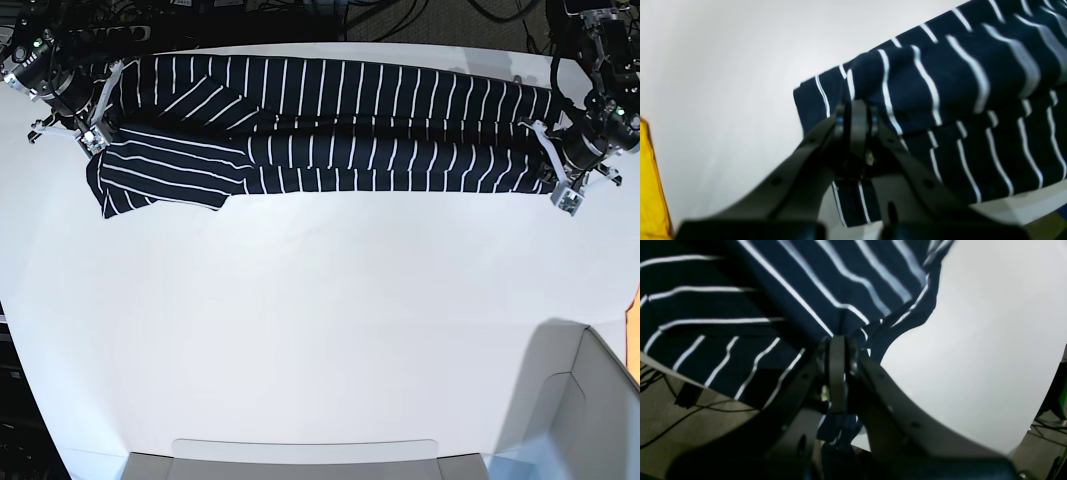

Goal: Fold the T-shirt properly
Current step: 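Drag the folded shirt with both grippers toward the robot, then release the shirt and reposition both grippers at its ends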

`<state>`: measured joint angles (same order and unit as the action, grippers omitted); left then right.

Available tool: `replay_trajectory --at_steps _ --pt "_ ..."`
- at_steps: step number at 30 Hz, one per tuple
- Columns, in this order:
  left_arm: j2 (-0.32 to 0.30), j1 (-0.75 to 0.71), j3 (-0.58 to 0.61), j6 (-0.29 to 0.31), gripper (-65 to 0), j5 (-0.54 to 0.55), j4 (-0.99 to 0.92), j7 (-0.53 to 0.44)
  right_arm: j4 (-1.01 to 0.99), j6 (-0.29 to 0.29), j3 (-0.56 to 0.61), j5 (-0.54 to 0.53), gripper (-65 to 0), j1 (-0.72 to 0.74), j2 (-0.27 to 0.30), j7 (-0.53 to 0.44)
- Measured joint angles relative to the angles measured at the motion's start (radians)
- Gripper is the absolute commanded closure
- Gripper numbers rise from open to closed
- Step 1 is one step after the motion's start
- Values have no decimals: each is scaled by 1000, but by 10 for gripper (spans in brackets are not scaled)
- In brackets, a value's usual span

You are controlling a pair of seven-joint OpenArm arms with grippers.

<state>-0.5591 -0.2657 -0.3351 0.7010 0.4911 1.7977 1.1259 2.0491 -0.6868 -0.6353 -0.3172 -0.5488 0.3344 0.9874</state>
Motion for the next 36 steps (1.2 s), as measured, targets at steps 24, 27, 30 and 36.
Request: replay_trajectory --at_steps 24,27,30,36 --pt "139 -97 -145 3 -168 6 2 -4 -3 0 -21 6 -86 -68 36 0" --pt "148 -96 -233 -4 -170 11 6 -4 -4 0 -22 8 -136 -66 37 0" --pt "146 -97 -286 -4 -171 71 0 0 -4 0 -21 6 -157 -66 36 0" --pt "145 -26 -259 -4 -172 79 -168 2 -7 0 67 6 -160 -63 42 1"
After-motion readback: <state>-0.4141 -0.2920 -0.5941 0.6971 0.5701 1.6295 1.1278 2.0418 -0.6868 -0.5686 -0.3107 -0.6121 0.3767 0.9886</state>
